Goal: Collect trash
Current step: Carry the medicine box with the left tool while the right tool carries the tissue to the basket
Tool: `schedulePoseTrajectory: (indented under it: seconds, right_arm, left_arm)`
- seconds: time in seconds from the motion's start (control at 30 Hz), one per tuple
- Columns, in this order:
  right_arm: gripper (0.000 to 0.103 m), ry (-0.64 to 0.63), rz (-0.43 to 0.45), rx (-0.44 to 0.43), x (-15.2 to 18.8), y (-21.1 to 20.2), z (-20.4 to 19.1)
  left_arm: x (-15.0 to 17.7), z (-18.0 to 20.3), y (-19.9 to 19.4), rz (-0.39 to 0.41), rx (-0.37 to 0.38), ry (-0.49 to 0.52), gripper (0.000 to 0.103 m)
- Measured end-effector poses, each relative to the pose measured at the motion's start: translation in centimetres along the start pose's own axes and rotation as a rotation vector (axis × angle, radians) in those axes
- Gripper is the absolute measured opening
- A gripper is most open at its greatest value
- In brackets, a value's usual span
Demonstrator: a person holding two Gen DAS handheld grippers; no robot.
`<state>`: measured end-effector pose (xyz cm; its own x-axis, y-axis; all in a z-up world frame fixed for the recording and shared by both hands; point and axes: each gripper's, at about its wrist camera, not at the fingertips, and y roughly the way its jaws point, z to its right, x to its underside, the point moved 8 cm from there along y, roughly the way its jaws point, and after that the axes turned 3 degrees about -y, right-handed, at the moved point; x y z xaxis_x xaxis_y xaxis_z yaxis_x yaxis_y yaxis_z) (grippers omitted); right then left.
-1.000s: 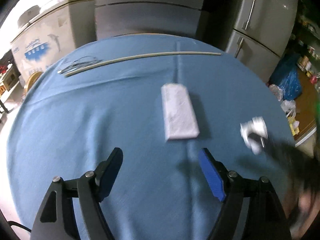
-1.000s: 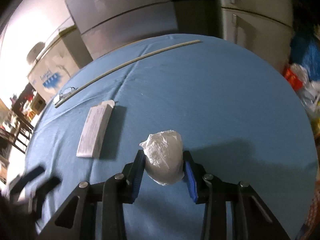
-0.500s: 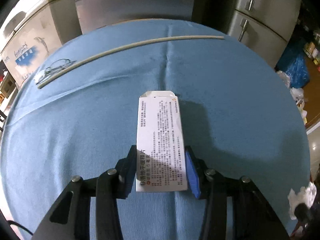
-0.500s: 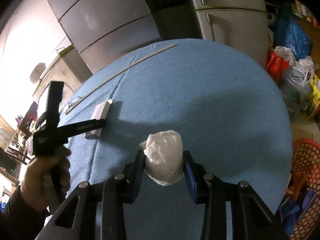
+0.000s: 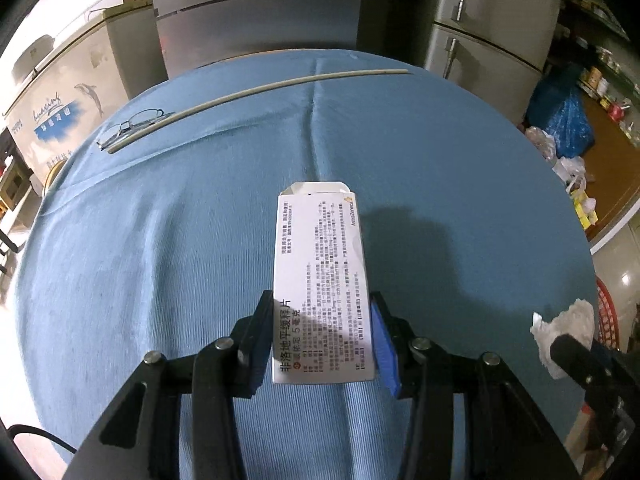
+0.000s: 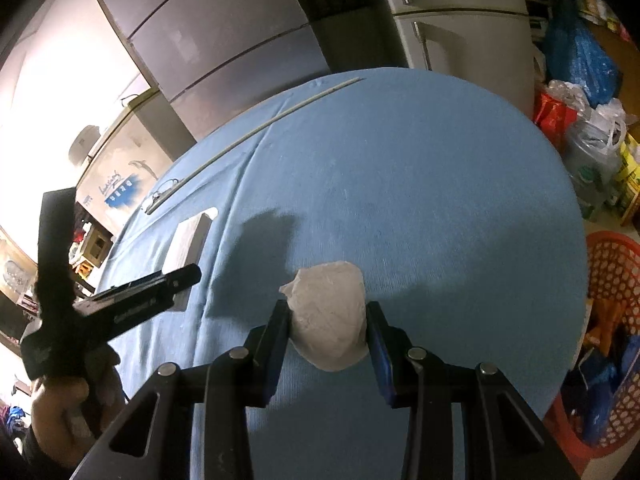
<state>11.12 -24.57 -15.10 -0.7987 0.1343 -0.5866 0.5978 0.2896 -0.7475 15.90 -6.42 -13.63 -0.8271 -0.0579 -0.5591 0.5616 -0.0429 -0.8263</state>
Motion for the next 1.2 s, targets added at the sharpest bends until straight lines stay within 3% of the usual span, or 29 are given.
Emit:
schedulePoseTrajectory:
  seconds: [0.47,1.2]
  right_arm:
    - [0.041,0.020,0.029,0.014,1.2,-2.0,0.5]
    - [0.041,0.167,0.084,0.084,2.9,-6.3,8.2]
  left_arm:
    - [2.1,0.4,-2.5,0.021,0.034,0.010,0.047]
    - [5.2,8.5,-3.3,0.001,0.075,0.172,0.047]
